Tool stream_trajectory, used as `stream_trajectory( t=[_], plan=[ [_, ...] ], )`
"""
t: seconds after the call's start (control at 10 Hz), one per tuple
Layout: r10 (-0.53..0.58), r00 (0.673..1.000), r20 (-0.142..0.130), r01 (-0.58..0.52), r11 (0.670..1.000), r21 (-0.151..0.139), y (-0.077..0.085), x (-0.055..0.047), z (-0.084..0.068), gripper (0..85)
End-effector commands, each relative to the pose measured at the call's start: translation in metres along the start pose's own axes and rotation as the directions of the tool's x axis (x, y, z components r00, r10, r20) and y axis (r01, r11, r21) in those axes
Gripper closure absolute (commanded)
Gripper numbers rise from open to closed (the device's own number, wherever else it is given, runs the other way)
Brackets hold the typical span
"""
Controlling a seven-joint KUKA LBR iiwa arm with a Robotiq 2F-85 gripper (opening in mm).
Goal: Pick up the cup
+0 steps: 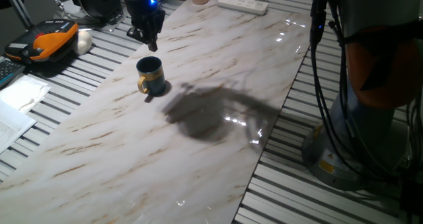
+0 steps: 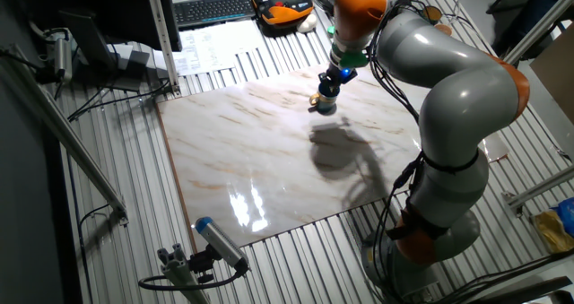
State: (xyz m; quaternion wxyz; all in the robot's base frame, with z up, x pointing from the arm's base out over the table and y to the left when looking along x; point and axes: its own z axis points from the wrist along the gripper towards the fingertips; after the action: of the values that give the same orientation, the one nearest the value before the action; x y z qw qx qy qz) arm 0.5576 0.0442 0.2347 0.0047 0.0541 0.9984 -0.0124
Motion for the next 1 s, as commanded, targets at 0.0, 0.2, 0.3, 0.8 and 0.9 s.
stream_trajectory(
  t=[0.0, 0.2, 0.3, 0.8, 0.9],
  plan=[
    [0.005, 1.0, 0.0, -0.005, 1.0, 0.0, 0.004, -0.001, -0.001, 85.0],
    [0.021, 1.0, -0.008, -0.021, 1.0, 0.0, 0.017, -0.001, -0.004, 85.0],
    [0.028, 1.0, -0.008, -0.028, 1.0, -0.004, 0.023, 0.0, -0.002, 85.0],
    [0.039, 0.999, 0.0, -0.039, 0.999, -0.019, 0.033, 0.001, 0.013, 85.0],
    [0.04, 0.999, 0.001, -0.04, 0.999, -0.015, 0.033, 0.001, 0.014, 85.0]
  ],
)
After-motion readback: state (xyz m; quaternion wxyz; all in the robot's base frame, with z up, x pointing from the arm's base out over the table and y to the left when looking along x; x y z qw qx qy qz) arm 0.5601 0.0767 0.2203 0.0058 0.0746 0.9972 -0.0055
